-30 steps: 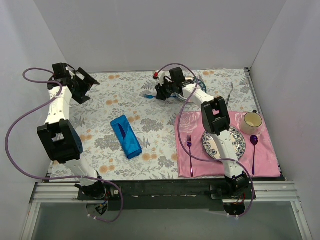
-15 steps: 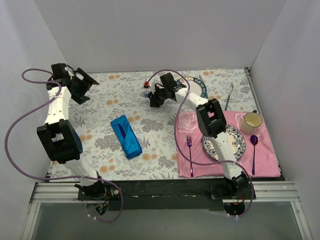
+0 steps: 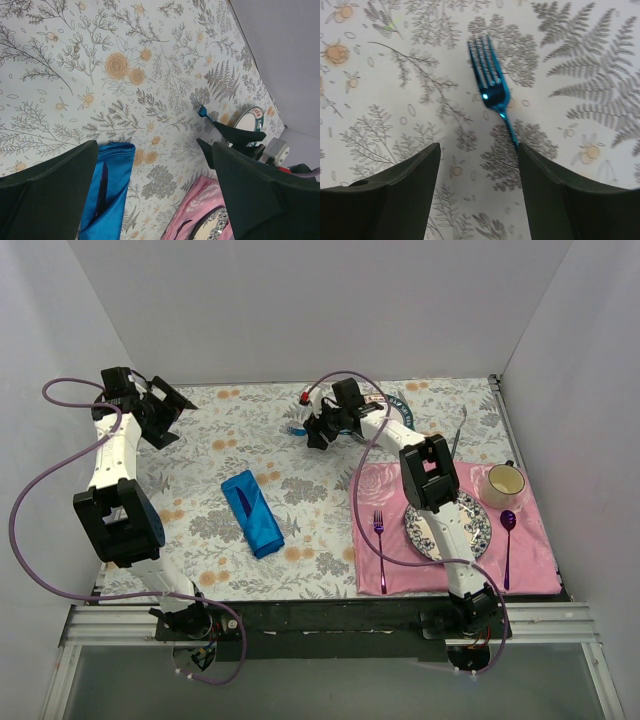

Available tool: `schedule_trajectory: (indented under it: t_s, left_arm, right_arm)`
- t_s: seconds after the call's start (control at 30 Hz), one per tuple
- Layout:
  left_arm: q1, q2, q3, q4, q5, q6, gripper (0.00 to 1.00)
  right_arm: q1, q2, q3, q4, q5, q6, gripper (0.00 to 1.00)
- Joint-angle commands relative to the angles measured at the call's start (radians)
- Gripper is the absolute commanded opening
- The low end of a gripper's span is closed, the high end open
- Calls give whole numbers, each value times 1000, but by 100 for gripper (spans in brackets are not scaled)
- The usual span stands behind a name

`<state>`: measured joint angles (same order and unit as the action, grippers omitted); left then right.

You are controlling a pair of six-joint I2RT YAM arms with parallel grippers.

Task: Fold the napkin into a case and place the utensils inside

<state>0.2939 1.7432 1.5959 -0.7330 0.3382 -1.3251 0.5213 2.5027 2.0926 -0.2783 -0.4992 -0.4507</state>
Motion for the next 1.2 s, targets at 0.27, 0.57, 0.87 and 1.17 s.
schedule_trajectory:
  t_s: [0.27,0.57,0.87,1.17]
  left_arm:
    - [10,-21,15,-9,21,3,98]
    - [17,-10,26,-14,28,7,98]
    - [19,-4,24,-13,39,3,98]
    - [28,-17,26,-25,35,10,98]
  right_arm:
    - [-44,31,61,61,36,-39,69]
    - [-43,36,47,-15,-10,-25,41]
    - [11,15,34,-73,-9,-49,19]
    - [89,-13,1,-110,37,-36,1]
